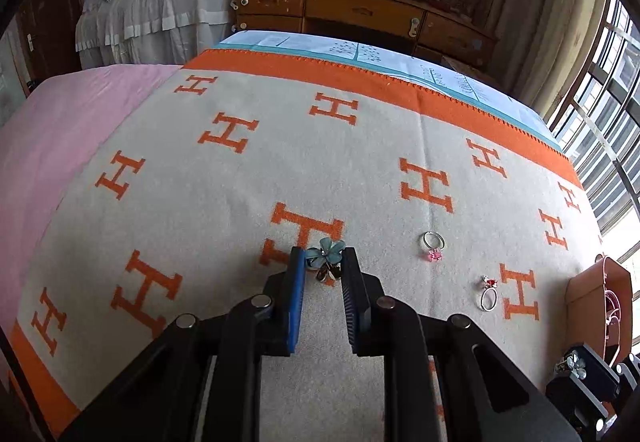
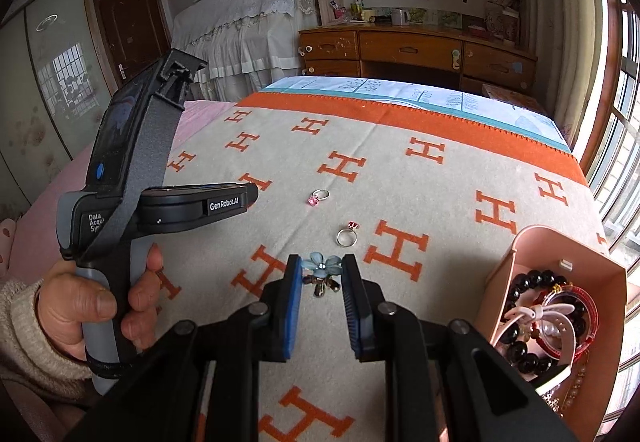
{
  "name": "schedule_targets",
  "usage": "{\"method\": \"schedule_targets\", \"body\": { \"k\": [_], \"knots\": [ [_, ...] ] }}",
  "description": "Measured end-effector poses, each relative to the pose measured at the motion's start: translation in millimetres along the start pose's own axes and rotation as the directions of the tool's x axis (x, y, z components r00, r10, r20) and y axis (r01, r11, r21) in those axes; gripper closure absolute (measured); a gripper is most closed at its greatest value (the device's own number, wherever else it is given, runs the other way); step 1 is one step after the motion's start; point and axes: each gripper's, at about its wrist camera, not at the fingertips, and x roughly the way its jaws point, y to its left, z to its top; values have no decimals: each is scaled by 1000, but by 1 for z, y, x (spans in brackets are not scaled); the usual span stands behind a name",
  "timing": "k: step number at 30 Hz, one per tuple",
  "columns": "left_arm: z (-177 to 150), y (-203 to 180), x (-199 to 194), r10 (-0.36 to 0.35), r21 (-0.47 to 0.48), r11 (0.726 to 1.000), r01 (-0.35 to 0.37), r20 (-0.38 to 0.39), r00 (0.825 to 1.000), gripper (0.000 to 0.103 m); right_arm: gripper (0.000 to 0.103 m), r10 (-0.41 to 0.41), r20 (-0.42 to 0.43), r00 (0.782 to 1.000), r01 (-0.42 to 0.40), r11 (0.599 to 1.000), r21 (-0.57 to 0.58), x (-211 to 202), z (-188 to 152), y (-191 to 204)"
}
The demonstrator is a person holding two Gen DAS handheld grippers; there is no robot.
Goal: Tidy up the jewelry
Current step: 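Close the left tool on one blue flower earring while the right tool grasps the other, then drop the flower earring into the pink box while the right tool releases its earring there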
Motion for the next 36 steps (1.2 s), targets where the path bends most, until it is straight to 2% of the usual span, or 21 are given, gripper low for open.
{"method": "schedule_targets", "body": {
  "k": [6, 9, 13, 16, 18, 20, 24, 26, 27, 29, 32, 34, 36],
  "knots": [
    [0, 1, -13, 3, 2, 1000, -3, 24, 1000, 87, 83, -8, 24, 1000, 8, 1000, 29, -13, -7, -7],
    [0, -4, -27, -33, 11, 999, 32, 39, 999, 87, 83, -23, 52, 998, 20, 999, 42, -24, -9, -11],
    [2, -28, -60, -94, 91, 992, 86, 93, 991, 87, 83, -88, 132, 987, 78, 994, 76, -53, -8, -27],
    [5, -55, -85, -172, 162, 975, 154, 101, 980, 87, 83, -112, 153, 982, 96, 990, 107, -68, -6, -40],
    [8, -75, -100, -231, 207, 956, 209, 93, 968, 87, 83, -127, 162, 979, 104, 984, 146, -86, -4, -55],
    [12, -96, -116, -303, 247, 929, 276, 79, 950, 87, 83, -142, 171, 975, 110, 977, 183, -105, -1, -70],
    [12, -140, -144, -428, 324, 860, 394, 37, 903, 87, 83, -189, 193, 963, 145, 964, 224, -149, 2, -93],
    [7, -159, -153, -473, 360, 823, 439, 7, 881, 87, 83, -216, 201, 956, 167, 958, 235, -174, -2, -99],
    [4, -168, -156, -489, 377, 806, 457, -12, 872, 87, 83, -216, 201, 956, 167, 958, 235, -174, -2, -99],
    [-6, -184, -157, -508, 405, 776, 484, -56, 860, 87, 83, -229, 199, 953, 180, 955, 236, -184, -7, -100],
    [-24, -202, -152, -506, 435, 742, 511, -138, 852, 87, 83, -240, 177, 954, 198, 953, 229, -185, -18, -98],
    [-37, -210, -145, -491, 448, 722, 526, -203, 847, 87, 83, -240, 147, 960, 205, 954, 220, -181, -28, -97],
    [-50, -213, -135, -463, 458, 716, 526, -252, 850, 87, 83, -231, 103, 967, 206, 955, 213, -172, -37, -98]
  ]
}}
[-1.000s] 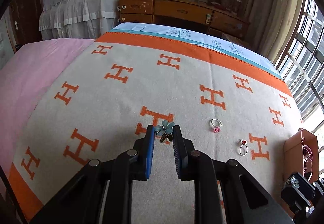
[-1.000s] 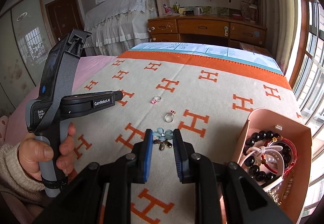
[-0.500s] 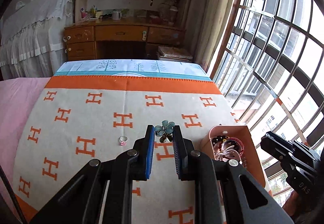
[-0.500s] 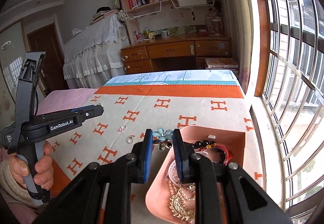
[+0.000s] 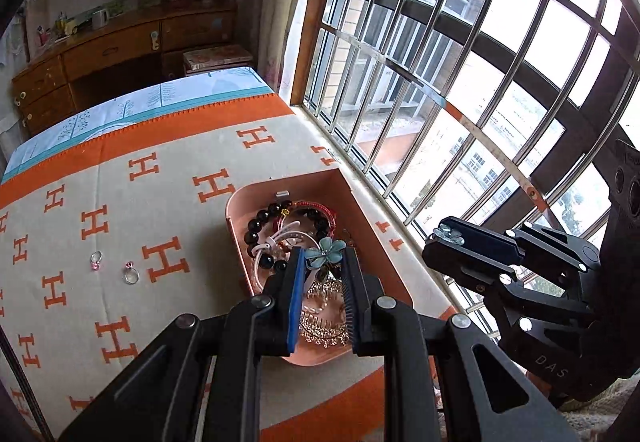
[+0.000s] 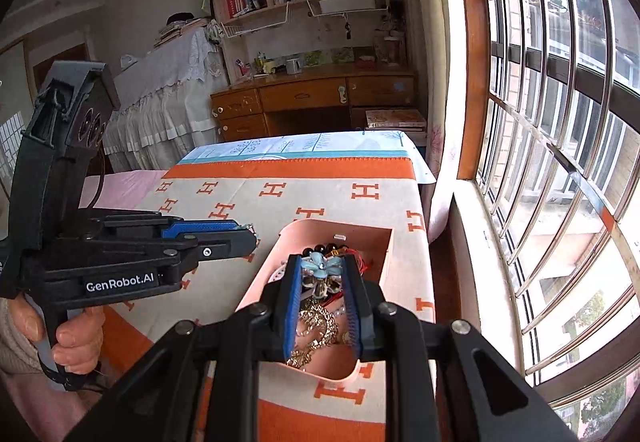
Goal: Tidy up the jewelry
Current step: 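Drop the flower earring into the pink box while the right tool releases its earring there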
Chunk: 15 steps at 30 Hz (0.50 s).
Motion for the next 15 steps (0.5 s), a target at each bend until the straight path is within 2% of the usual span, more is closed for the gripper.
{"method": "schedule_targets", "body": {
  "k": [5, 11, 15],
  "knots": [
    [-22, 4, 21, 37, 9, 999, -37, -89, 995, 87, 83, -8, -112, 994, 3, 999, -41, 24, -27, 4],
    [-27, 10, 30, 46, -2, 999, -47, -126, 991, 86, 82, -40, -166, 985, 26, 996, -85, 38, -41, 8],
    [-29, 8, 31, 50, 6, 999, -50, -137, 989, 70, 72, -32, -172, 985, 21, 998, -65, 39, -41, 4]
  ]
}}
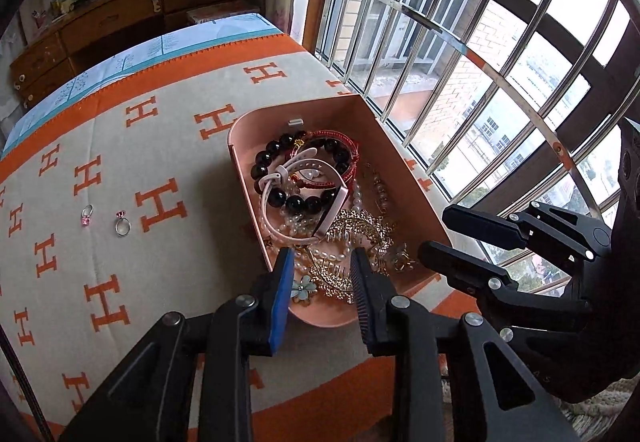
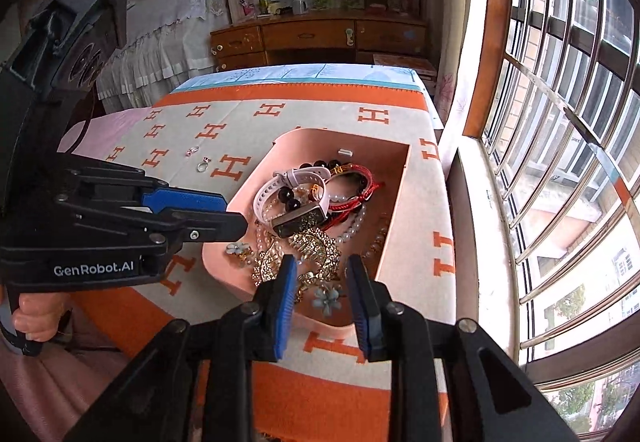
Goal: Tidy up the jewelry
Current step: 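Drop the flower earring into the pink box while the right tool releases its earring there, then move both tools back to the two small rings on the blanket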
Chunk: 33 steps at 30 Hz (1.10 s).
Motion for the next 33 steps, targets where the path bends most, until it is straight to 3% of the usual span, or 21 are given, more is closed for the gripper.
{"method": "schedule_targets", "body": {
  "k": [1, 3, 5, 12, 20, 24, 33],
  "knots": [
    [0, 0, 0, 3, 1, 1000, -3, 0, 1000, 66, 68, -1, 3, 1000, 1, 1000, 4, -1, 0, -1],
    [0, 0, -2, 12, 2, 1000, -12, 8, 1000, 49, 64, -2, 21, 1000, 2, 1000, 21, -4, 0, -3],
    [0, 0, -5, 20, 3, 1000, -20, 22, 1000, 43, 62, 0, 27, 1000, -1, 1000, 26, -6, 0, -4],
    [-2, 5, -13, 70, -11, 998, -69, 42, 997, 31, 61, 7, 35, 999, -8, 1000, 27, -7, 1, -2],
    [-6, 12, -19, 102, -37, 994, -100, 55, 993, 29, 61, 14, 29, 999, -14, 1000, 8, -5, 2, 6],
    [-9, 15, -24, 131, -45, 991, -128, 65, 989, 20, 61, 13, 29, 1000, -13, 1000, 3, -5, 3, 10],
    [-18, 34, -39, 171, -119, 980, -161, 84, 982, 12, 61, 19, 29, 999, -19, 1000, -5, -3, 6, 17]
  ]
}}
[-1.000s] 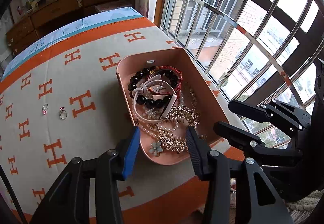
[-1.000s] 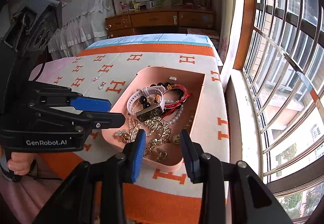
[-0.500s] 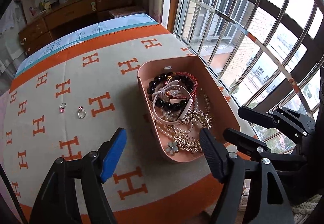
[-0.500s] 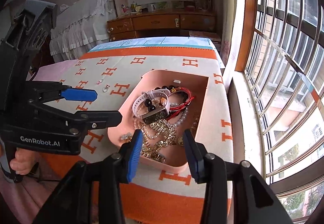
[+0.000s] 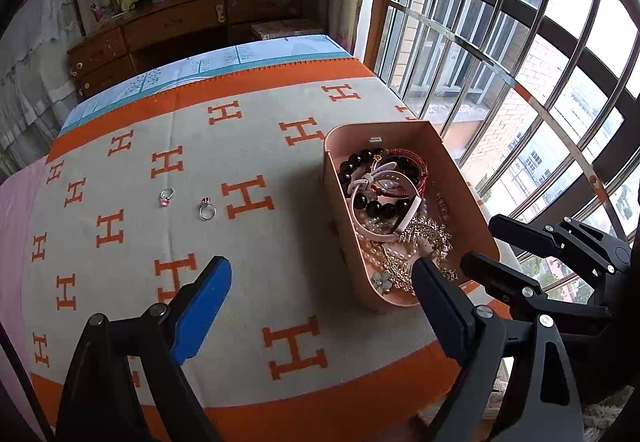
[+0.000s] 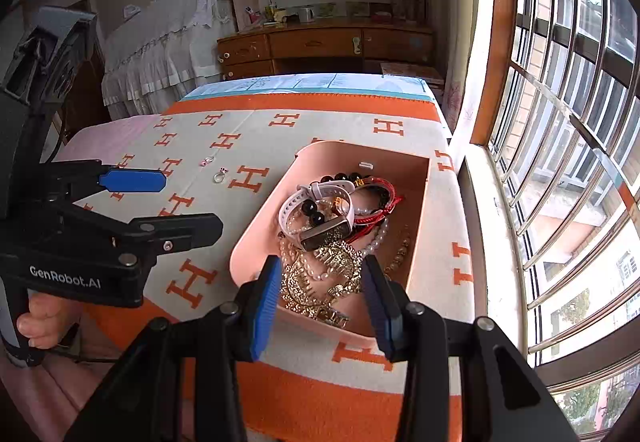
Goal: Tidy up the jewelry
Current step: 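Move both tools back to the two small rings on the blanket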
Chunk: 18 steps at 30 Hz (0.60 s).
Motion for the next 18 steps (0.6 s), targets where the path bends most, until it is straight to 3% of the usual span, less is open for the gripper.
{"method": "schedule_targets", "body": {
  "k": [4, 10, 15, 18],
  "knots": [
    [-2, 19, -11, -55, -74, 996, 58, 46, 997, 12, 61, 0, 6, 1000, 1, 1000, -12, 1, 5, 6],
    [9, 47, -29, -42, -131, 990, 52, 78, 996, 12, 61, 7, 28, 1000, -6, 999, -49, 3, 24, 19],
    [25, 67, -44, 53, -128, 991, -39, 103, 993, 12, 61, 60, 45, 997, -57, 997, -57, 5, 55, 25],
    [39, 80, -57, 147, -130, 983, -129, 136, 980, 12, 61, 115, 36, 993, -114, 993, -40, 10, 79, 26]
  ]
}}
